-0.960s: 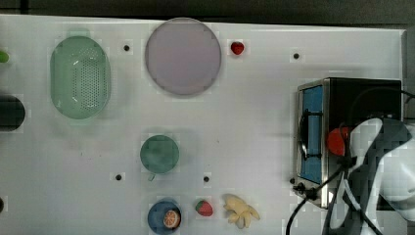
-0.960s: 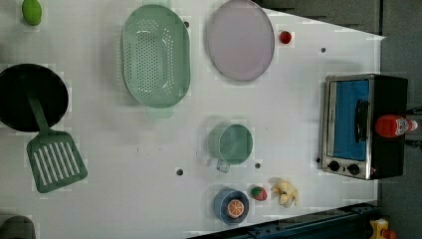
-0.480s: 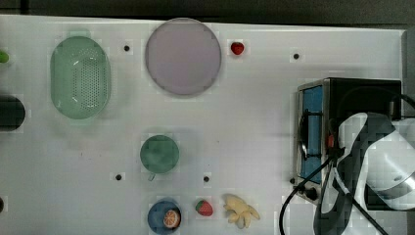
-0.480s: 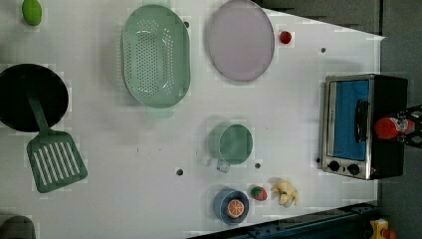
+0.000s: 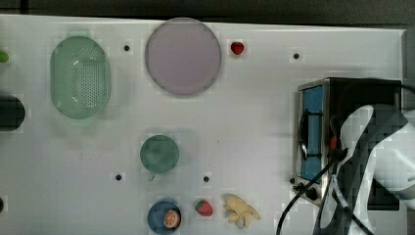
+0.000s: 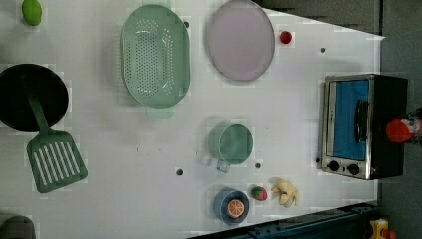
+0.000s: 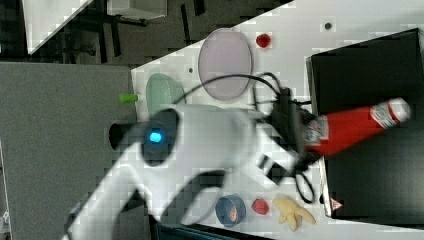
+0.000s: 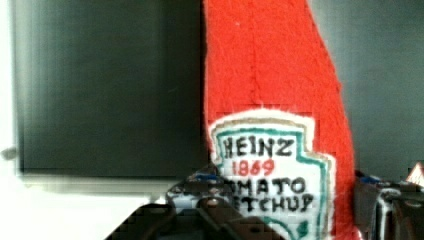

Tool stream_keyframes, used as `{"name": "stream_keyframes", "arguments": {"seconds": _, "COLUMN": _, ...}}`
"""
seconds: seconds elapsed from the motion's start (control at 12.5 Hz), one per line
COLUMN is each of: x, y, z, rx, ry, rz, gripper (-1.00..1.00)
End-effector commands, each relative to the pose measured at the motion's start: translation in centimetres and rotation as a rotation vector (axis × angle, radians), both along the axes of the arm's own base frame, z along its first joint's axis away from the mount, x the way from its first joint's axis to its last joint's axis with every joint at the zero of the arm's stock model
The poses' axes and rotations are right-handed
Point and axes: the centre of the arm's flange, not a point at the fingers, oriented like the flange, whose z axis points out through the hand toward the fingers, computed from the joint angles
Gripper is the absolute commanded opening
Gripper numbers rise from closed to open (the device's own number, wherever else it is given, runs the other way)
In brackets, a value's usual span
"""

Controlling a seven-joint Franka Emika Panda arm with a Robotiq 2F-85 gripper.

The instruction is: Pick Ketchup from oven and place it on table.

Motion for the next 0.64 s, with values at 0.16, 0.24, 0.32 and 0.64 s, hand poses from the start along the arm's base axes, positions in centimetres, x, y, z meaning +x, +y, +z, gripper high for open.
{"name": "stream_keyframes", "arguments": {"seconds": 0.16, "x": 9.3, "y": 21.7, "z": 8.1, "rx": 0.046, "ry": -0.138, "rz": 0.377, "gripper": 0.23}}
{"name": "stream_keyframes", "arguments": {"seconds": 0.24, "x": 9.7, "y": 24.5, "z": 7.4, "rx": 0.059, "ry": -0.128, "rz": 0.423, "gripper": 0.23}}
{"name": "stream_keyframes", "arguments": {"seconds": 0.32, "x": 10.0, "y": 29.9, "z": 5.7, "rx": 0.087, "ry": -0.097, "rz": 0.512, "gripper": 0.23}}
{"name": "stream_keyframes", "arguments": {"seconds": 0.64, "x": 8.2, "y": 35.2, "z": -0.5, "rx": 0.124, "ry": -0.019, "rz": 0.594, "gripper": 0.23}}
